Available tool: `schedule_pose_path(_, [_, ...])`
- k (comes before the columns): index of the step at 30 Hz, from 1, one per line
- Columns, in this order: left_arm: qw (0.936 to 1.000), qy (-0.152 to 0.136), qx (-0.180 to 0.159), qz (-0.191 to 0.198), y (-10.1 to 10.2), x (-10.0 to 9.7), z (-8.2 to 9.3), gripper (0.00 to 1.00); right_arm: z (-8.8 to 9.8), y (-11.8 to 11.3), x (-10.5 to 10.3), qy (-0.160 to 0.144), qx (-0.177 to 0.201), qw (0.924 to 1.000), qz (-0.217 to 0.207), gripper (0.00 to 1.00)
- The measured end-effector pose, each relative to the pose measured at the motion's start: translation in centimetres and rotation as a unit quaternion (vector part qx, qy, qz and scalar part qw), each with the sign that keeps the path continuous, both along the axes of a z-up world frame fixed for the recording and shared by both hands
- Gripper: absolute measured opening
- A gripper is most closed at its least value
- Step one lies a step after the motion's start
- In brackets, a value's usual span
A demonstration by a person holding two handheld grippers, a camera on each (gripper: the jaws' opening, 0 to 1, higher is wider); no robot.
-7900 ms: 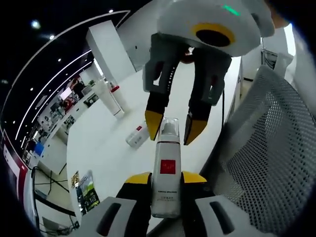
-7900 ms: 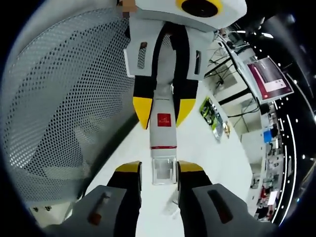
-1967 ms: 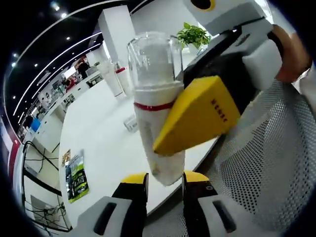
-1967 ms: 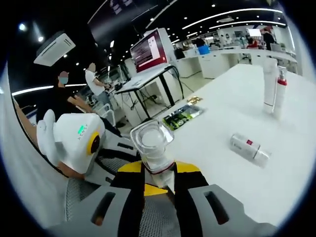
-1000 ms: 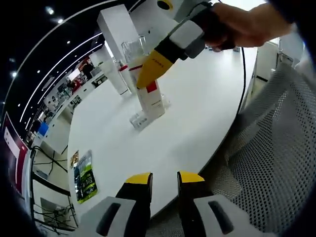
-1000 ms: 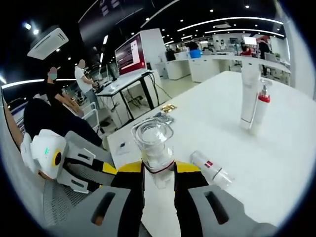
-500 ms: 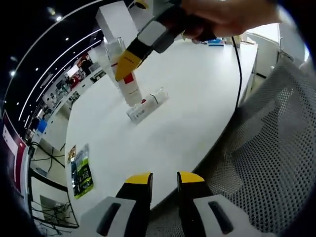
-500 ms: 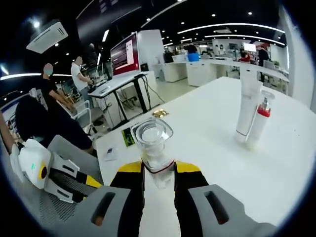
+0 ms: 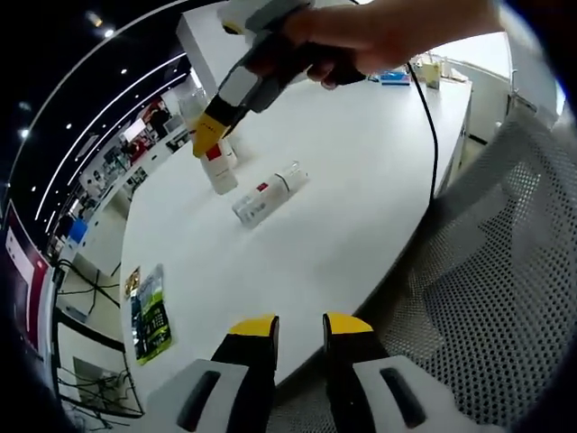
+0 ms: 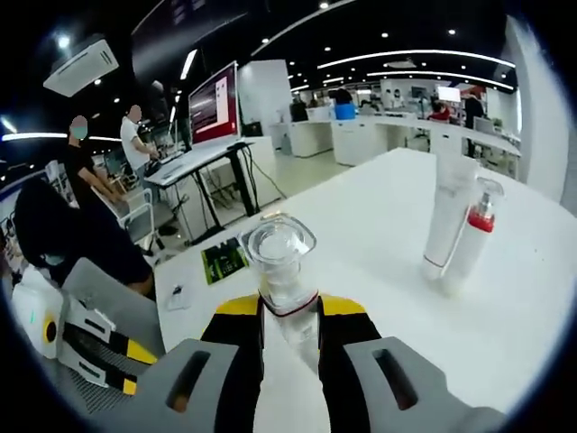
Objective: Arrange the skincare products in the storage area until every visible bottle or jar stands upright without overlapping.
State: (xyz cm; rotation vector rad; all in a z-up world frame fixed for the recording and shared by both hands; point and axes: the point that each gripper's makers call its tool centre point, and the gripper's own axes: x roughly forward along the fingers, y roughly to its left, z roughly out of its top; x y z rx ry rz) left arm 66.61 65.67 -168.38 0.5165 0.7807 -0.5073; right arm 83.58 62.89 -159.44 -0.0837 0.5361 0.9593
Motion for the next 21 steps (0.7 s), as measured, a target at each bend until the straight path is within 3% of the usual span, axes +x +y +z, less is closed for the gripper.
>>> schedule_pose_path(7, [1.0000, -0.001, -0.003, -0.005, -0.2, 0.0, 0.0, 0.20, -0.8, 0.6, 1.4, -0.006, -0.015, 0.9999, -0.003, 0.19])
schedule_pose_path(10, [0.9996, 0.008, -0.025, -0.007, -0.9, -0.3, 0.1, 0.20, -0.5, 0.8, 1.8, -0.018, -0.029, 0.9994, -0.001, 0.19])
schedule_pose_path(13, [0.9993, -0.001, -0.034, -0.012, -1.1, -0.2, 0.5, 0.20, 0.7, 0.8, 2.2, -0.014, -0.031, 0.9994, -0.009, 0.19])
schedule_pose_path(21, [0.9988, 0.022, -0.027, -0.034, -1.5, -0.9, 0.0, 0.20, 3.8, 0.1, 3.5, -0.034, -0.025, 0.9980, -0.046, 0.19])
